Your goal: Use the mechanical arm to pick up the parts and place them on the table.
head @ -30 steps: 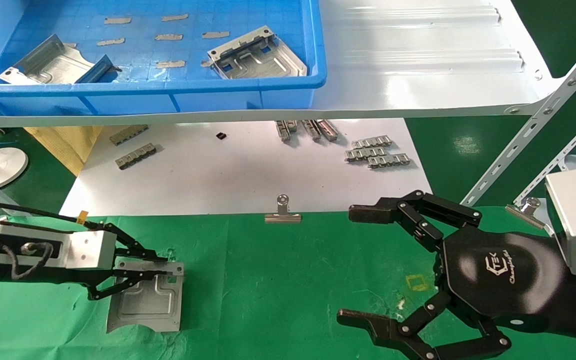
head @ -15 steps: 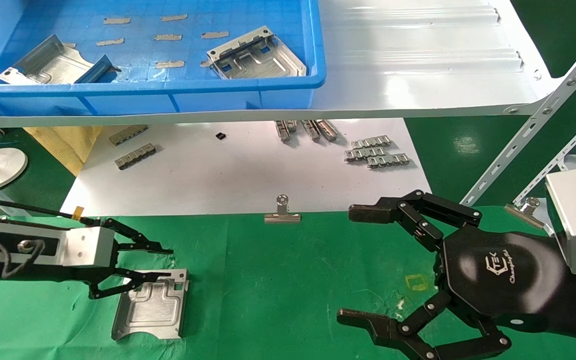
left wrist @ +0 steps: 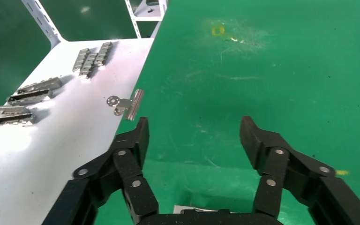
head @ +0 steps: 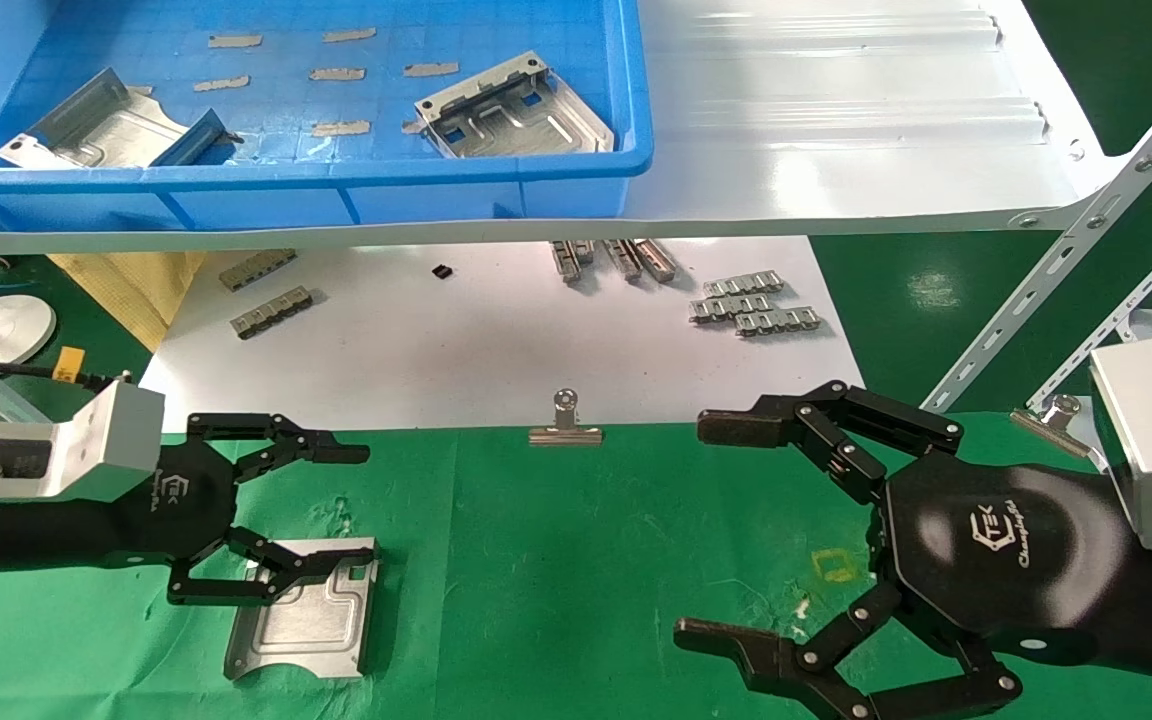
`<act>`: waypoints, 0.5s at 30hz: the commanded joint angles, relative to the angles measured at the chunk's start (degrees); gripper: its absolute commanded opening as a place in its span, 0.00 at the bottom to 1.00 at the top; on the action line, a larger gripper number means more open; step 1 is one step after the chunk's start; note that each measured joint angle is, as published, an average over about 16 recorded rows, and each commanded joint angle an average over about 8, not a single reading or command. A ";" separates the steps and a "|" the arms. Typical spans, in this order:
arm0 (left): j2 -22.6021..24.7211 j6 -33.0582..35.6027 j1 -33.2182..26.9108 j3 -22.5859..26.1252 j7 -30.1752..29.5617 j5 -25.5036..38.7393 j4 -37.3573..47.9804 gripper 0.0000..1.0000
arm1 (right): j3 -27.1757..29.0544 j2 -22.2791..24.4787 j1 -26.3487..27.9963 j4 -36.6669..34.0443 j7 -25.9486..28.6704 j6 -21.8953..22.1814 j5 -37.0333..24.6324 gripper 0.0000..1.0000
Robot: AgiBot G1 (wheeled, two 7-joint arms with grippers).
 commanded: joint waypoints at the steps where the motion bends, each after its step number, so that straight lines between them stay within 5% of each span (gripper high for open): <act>1: -0.13 0.18 0.22 -0.11 -0.08 -0.61 0.15 1.00 | 0.00 0.00 0.00 0.00 0.00 0.00 0.00 1.00; 15: -0.84 -0.73 3.97 -5.11 -4.13 -0.94 -5.51 1.00 | -0.01 0.00 0.00 -0.01 0.00 0.00 0.00 1.00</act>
